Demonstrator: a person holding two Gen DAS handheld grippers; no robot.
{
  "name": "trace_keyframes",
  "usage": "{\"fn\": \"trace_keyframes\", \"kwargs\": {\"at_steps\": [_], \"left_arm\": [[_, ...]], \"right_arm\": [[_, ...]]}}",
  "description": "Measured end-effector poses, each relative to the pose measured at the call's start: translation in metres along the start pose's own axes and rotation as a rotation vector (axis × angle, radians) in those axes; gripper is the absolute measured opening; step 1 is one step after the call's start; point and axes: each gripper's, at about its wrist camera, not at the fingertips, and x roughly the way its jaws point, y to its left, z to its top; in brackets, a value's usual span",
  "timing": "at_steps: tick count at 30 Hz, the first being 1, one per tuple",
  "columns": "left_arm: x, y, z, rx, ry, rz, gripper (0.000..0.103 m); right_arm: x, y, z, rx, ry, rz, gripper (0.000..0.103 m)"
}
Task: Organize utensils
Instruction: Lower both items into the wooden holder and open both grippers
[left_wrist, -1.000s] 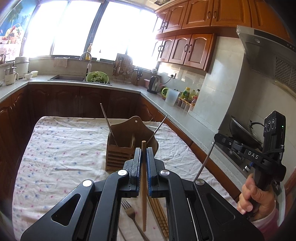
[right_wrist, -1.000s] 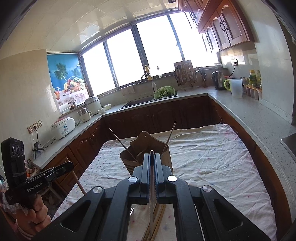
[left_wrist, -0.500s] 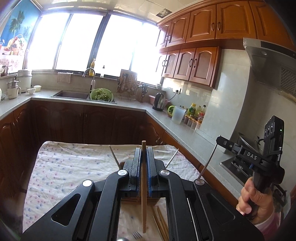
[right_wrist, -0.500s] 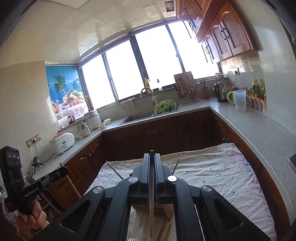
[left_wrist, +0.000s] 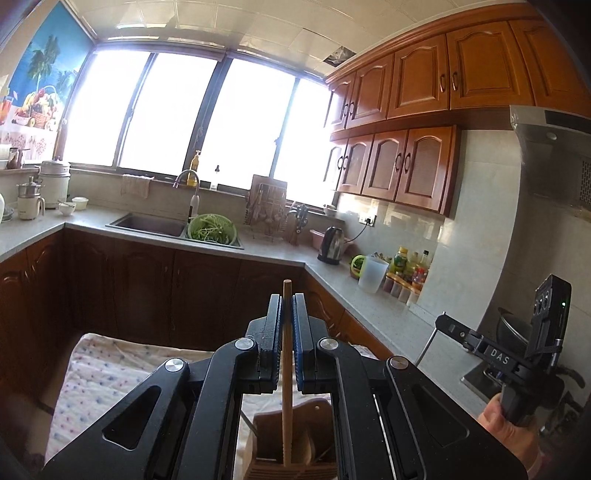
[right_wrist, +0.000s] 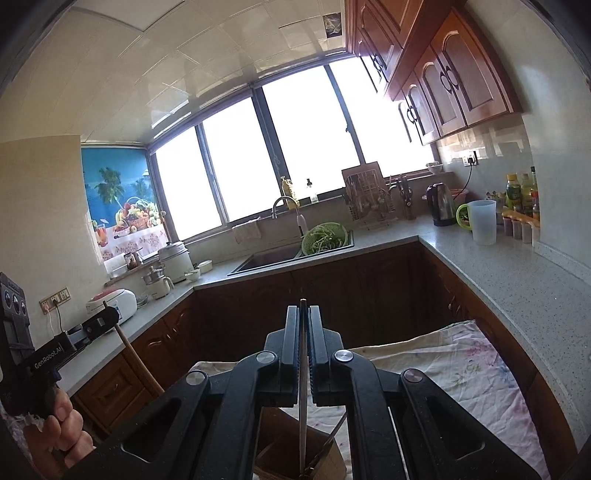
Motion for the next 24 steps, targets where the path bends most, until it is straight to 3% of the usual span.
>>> {"fn": "trace_keyframes", "kwargs": {"at_steps": [14, 24], "left_arm": [[0.028, 0.016, -0.065, -0.035, 0.026, 0.053, 0.004], [0.04, 0.022, -0.086, -0.041, 0.083, 0.065, 0.005]], "right_arm": [[0.028, -0.019, -0.063, 0.066, 0.061, -0.021, 0.004], [0.035, -0.032, -0.086, 0.103, 0.107, -0.053, 0.004]]}}
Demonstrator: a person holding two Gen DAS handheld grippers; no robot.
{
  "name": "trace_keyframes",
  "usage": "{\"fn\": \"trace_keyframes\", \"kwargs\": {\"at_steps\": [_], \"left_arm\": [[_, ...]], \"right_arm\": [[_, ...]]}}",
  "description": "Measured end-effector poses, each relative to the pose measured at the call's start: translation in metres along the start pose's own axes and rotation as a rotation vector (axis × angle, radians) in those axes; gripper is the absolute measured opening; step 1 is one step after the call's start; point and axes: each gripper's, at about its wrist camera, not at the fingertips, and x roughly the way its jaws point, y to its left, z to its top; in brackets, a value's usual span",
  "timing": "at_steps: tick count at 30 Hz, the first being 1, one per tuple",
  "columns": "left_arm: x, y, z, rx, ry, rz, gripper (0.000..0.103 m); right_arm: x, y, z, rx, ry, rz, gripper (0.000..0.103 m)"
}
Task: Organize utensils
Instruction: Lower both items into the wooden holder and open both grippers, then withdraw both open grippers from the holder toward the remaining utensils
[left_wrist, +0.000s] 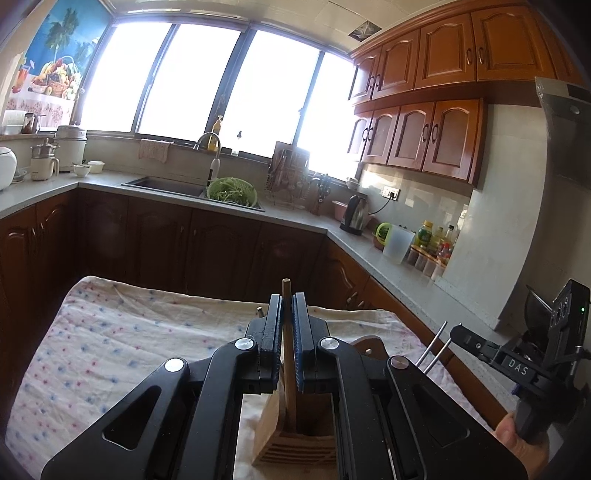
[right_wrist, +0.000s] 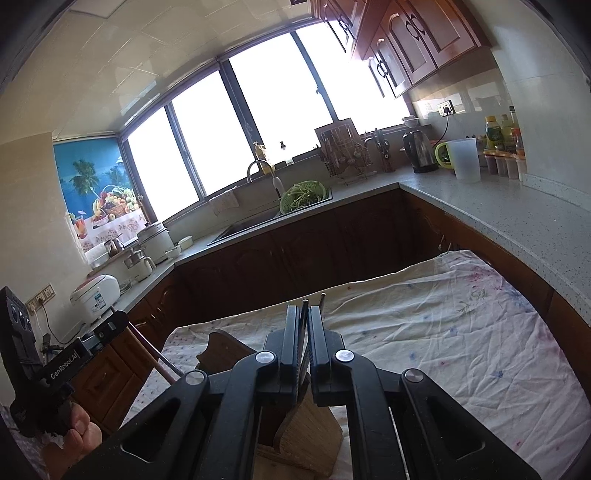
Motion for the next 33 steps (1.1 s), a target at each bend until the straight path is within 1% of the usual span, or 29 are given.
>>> {"fn": "trace_keyframes", "kwargs": {"at_steps": [8, 9, 10, 12, 14, 15, 16, 17, 18, 19, 20, 21, 22, 23, 24, 25, 27, 28, 33], "left_arm": [[0.001, 0.0, 0.003, -0.005, 0.019, 0.001, 0.005], [0.002, 0.0, 0.004, -0.004, 0.023, -0.001, 0.005], [0.002, 0.0, 0.004, -0.003, 0.029, -0.008, 0.005], [0.003, -0.001, 0.004, 0.003, 0.036, -0.016, 0.005], [0.001, -0.002, 0.004, 0.007, 0.041, -0.017, 0.007], [0.0, -0.002, 0.004, 0.005, 0.043, -0.016, 0.014], [-0.002, -0.002, 0.004, 0.002, 0.041, -0.013, 0.023], [-0.005, -0.002, 0.004, -0.002, 0.036, -0.009, 0.029], [-0.008, -0.002, 0.004, -0.006, 0.03, -0.004, 0.043], [-0.011, -0.001, 0.004, -0.011, 0.023, -0.004, 0.051], [-0.015, -0.001, 0.003, -0.015, 0.019, -0.002, 0.053], [-0.017, -0.001, 0.003, -0.02, 0.022, 0.004, 0.062], [-0.02, 0.0, 0.003, -0.026, 0.025, 0.01, 0.071], [-0.023, 0.001, 0.001, -0.031, 0.023, 0.013, 0.074], [-0.027, 0.002, 0.0, -0.034, 0.021, 0.016, 0.078], [-0.03, 0.002, -0.001, -0.036, 0.023, 0.022, 0.083], [-0.037, 0.003, -0.005, -0.042, 0.029, 0.035, 0.089], [-0.041, 0.004, -0.007, -0.046, 0.03, 0.033, 0.089], [-0.058, 0.005, -0.019, -0.051, 0.057, 0.041, 0.09]], "right_arm": [[0.001, 0.003, 0.003, -0.006, 0.023, -0.003, 0.005], [0.002, 0.003, 0.003, -0.004, 0.026, -0.001, 0.006], [0.002, 0.003, 0.003, -0.003, 0.028, 0.0, 0.01], [0.001, 0.003, 0.004, -0.002, 0.024, 0.001, 0.01], [-0.001, 0.003, 0.005, 0.002, 0.021, 0.008, 0.014], [-0.002, 0.001, 0.006, 0.007, 0.02, 0.01, 0.026], [-0.004, 0.0, 0.006, 0.013, 0.016, 0.021, 0.045], [-0.007, -0.001, 0.007, 0.018, 0.008, 0.027, 0.052], [-0.01, -0.001, 0.007, 0.02, 0.0, 0.025, 0.059], [-0.013, -0.001, 0.008, 0.021, -0.008, 0.024, 0.062], [-0.017, -0.002, 0.008, 0.024, -0.013, 0.025, 0.063], [-0.019, -0.002, 0.008, 0.029, -0.015, 0.028, 0.07], [-0.022, -0.003, 0.008, 0.033, -0.016, 0.029, 0.078], [-0.024, -0.003, 0.008, 0.034, -0.018, 0.029, 0.083], [-0.027, -0.004, 0.007, 0.033, -0.022, 0.027, 0.09], [-0.031, -0.004, 0.006, 0.031, -0.027, 0.027, 0.093], [-0.038, -0.004, 0.003, 0.028, -0.032, 0.028, 0.098], [-0.041, -0.004, 0.001, 0.03, -0.032, 0.027, 0.099], [-0.057, -0.005, -0.011, 0.034, -0.015, 0.028, 0.099]]}}
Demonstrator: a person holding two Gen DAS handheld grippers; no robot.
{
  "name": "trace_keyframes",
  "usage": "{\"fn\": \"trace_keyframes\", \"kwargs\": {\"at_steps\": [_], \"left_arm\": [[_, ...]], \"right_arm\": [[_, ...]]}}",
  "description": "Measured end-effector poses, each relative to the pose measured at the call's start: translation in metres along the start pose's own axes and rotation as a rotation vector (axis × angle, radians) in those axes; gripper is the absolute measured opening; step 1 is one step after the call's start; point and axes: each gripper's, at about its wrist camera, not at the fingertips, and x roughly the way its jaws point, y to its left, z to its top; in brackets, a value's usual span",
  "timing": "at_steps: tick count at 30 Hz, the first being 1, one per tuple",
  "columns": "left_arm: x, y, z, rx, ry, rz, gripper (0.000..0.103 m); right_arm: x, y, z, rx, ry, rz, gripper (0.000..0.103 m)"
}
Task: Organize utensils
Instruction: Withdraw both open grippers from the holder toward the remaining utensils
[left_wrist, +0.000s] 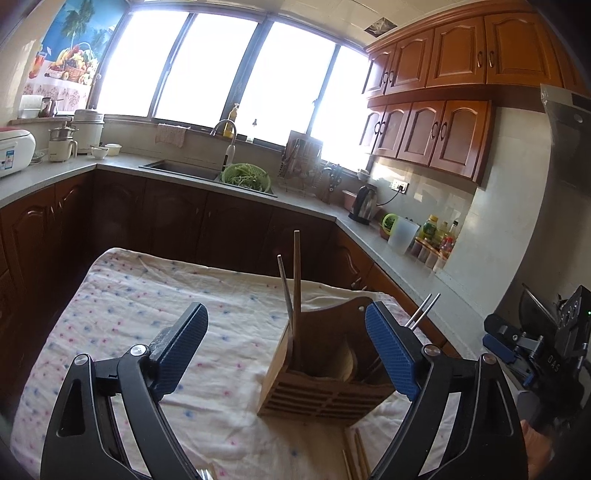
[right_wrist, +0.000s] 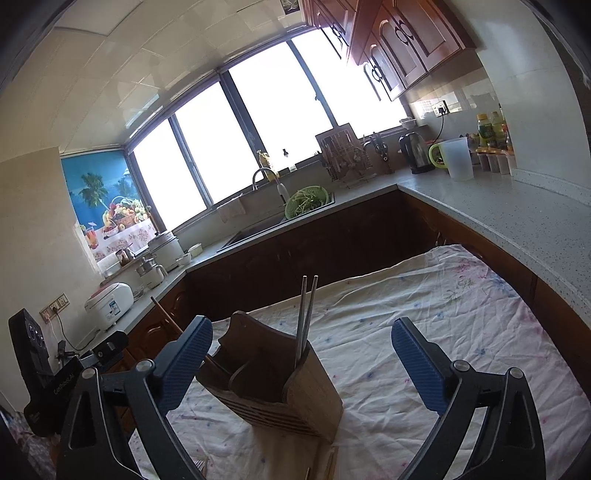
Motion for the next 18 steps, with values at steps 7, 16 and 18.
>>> {"fn": "trace_keyframes", "kwargs": {"at_steps": [7, 16, 18], "left_arm": [[-0.026, 0.004, -0.024, -0.021, 0.043, 0.01, 0.09], [-0.057, 0.016, -0.062, -0.057, 0.117, 0.036, 0.09], [-0.063, 0.02, -0.071, -0.061, 0.135, 0.042, 0.09]], "right_arm": [[-0.024, -0.003, -0.02, 0.019, 0.036, -0.001, 0.099], [-0.055, -0.01, -0.052, 0.035, 0.087, -0.019, 0.099], [-0.06, -0.013, -0.06, 0.037, 0.102, -0.027, 0.099]]}}
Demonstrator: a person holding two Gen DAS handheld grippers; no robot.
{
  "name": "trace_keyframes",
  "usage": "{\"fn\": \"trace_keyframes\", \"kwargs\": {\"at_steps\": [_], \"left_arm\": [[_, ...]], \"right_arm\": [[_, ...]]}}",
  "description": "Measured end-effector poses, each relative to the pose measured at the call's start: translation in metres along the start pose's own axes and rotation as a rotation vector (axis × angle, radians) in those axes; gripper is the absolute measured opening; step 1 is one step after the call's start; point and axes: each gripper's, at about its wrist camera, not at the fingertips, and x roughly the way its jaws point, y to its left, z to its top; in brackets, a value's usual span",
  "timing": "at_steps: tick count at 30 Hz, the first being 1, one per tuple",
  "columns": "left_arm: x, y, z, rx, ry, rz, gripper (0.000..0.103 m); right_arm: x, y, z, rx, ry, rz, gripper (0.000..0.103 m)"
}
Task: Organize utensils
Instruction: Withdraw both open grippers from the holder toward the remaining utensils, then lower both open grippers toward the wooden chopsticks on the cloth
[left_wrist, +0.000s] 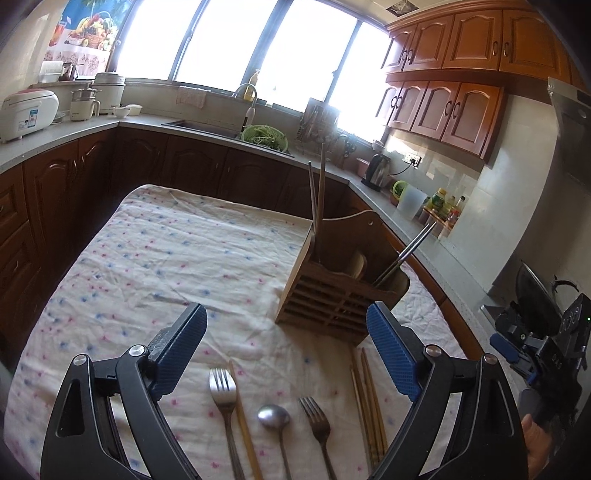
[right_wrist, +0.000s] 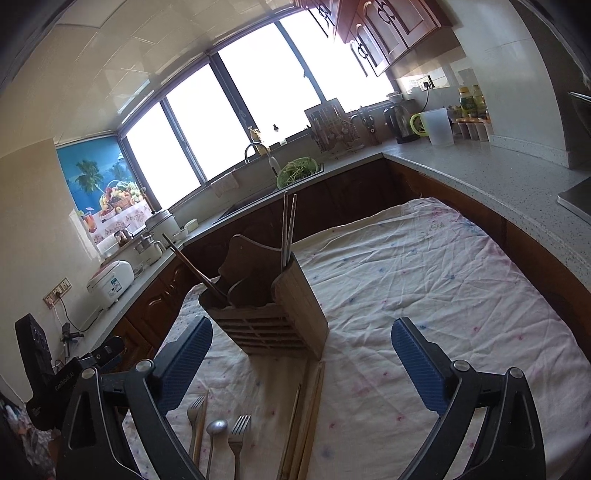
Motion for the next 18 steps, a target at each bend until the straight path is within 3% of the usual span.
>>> {"fn": "trace_keyframes", "kwargs": {"at_steps": [13, 18], "left_arm": [[-0.016, 0.024, -0.047, -0.003, 0.098, 0.064, 0.09], [-0.013, 0.019, -0.055, 0.021, 0.125, 0.054, 0.09]], "right_arm": [[-0.016, -0.009, -0.044, -0.015, 0.082, -0.043, 0.099], [-0.015, -0.007, -0.051, -0.02, 0.099, -0.043, 0.099]]}}
